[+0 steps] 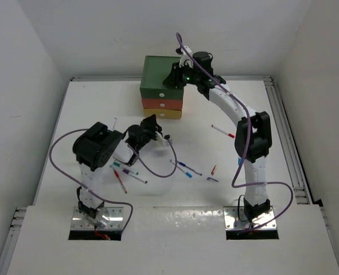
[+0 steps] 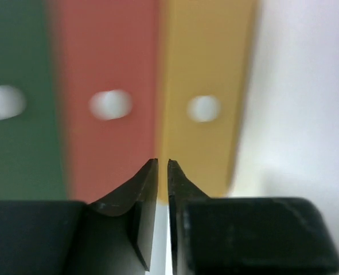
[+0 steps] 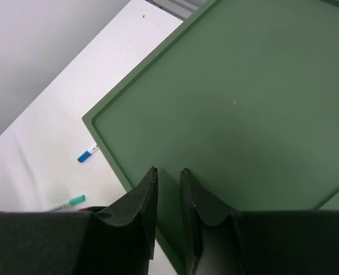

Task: Sort the stationery into containers
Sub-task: Close the drawer in the storage box, then open the drawer in the storage box.

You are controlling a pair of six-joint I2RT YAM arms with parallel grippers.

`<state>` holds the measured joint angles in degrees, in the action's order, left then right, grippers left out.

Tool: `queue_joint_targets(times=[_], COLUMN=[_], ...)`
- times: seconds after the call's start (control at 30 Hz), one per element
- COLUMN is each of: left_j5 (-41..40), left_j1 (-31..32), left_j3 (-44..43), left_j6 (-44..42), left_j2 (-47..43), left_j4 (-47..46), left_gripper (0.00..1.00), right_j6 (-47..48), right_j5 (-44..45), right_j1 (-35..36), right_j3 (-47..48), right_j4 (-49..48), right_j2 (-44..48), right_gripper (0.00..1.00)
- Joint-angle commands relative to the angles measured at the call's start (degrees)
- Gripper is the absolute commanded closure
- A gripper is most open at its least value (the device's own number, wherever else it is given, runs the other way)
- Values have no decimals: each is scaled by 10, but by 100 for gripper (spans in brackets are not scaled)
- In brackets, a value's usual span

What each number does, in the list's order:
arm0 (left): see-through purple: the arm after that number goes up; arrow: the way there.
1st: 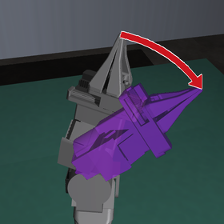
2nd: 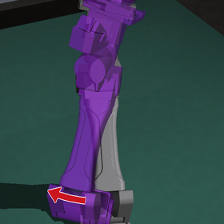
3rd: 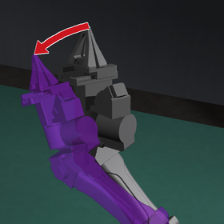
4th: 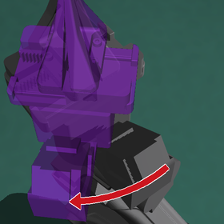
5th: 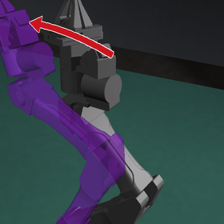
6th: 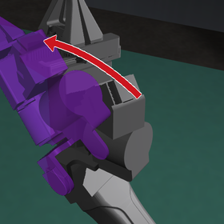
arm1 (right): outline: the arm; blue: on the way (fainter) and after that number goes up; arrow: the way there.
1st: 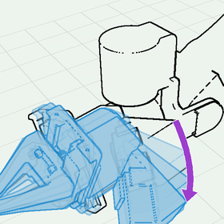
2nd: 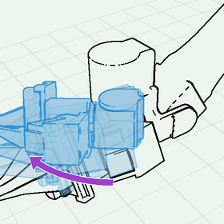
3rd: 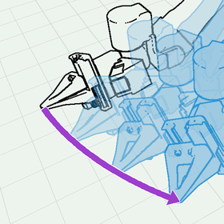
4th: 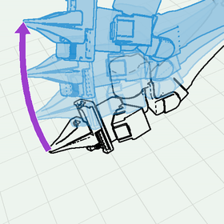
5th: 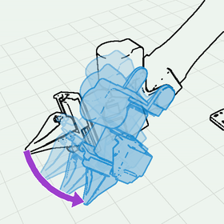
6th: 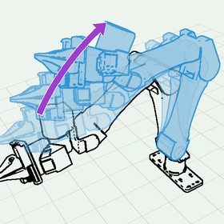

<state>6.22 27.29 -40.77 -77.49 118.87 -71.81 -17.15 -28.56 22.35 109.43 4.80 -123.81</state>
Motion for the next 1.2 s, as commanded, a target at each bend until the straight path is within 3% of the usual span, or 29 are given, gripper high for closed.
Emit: queue_joint_targets(times=[0.0, 0.13, 0.17, 0.3, 0.37, 0.5, 0.6, 0.67, 0.7, 0.73, 0.77, 0.83, 0.87, 0.9, 0.97, 1.0, 1.1, 1.17], left_j5=[30, 25, 24, 7, 11, 63, 92, 106, 109, 113, 118, 121, 121, 120, 116, 114, 100, 93], left_j1=[6, 11, 10, -8, -32, -83, -101, -105, -106, -105, -104, -103, -103, -104, -103, -104, -97, -94], left_j3=[54, 72, 62, -46, -131, -271, -349, -391, -403, -417, -428, -462, -470, -482, -486, -489, -518, -553], left_j6=[87, 170, 229, 417, 521, 656, 748, 768, 769, 787, 790, 792, 792, 790, 789, 783, 750, 737], left_j2=[-140, -282, -309, -405, -407, -364, -322, -291, -282, -272, -255, -233, -229, -226, -219, -218, -204, -174], left_j4=[-1, 124, 169, 440, 552, 669, 694, 703, 706, 713, 717, 745, 749, 753, 754, 754, 770, 795], left_gripper=[79, 71, 70, 63, 61, 55, 51, 50, 50, 50, 50, 50, 50, 50, 50, 50, 49, 49], right_j6=[-10, -26, -40, -63, -82, -189, -374, -454, -516, -522, -500, -328, -258, -116, 13, 122, 325, 459], right_j5=[7, 14, 17, -2, -21, -69, -111, -104, -96, -82, -80, -44, -20, 8, 91, 107, 223, 319], right_j1=[-2, -12, -19, -38, -48, -67, -70, -67, -64, -60, -56, -34, -23, 0, 29, 51, 101, 138], right_j3=[-23, -39, -51, -65, -84, -185, -368, -432, -490, -504, -502, -450, -442, -446, -456, -467, -497, -562], right_j4=[42, 29, 17, 20, 21, -26, -196, -273, -355, -374, -364, -225, -194, -155, -125, -100, -78, -155], right_j2=[44, 72, 92, 131, 160, 223, 272, 288, 298, 305, 309, 331, 344, 374, 398, 411, 415, 411], right_gripper=[78, 73, 72, 72, 72, 72, 68, 63, 59, 54, 54, 53, 54, 54, 54, 53, 52, 51])
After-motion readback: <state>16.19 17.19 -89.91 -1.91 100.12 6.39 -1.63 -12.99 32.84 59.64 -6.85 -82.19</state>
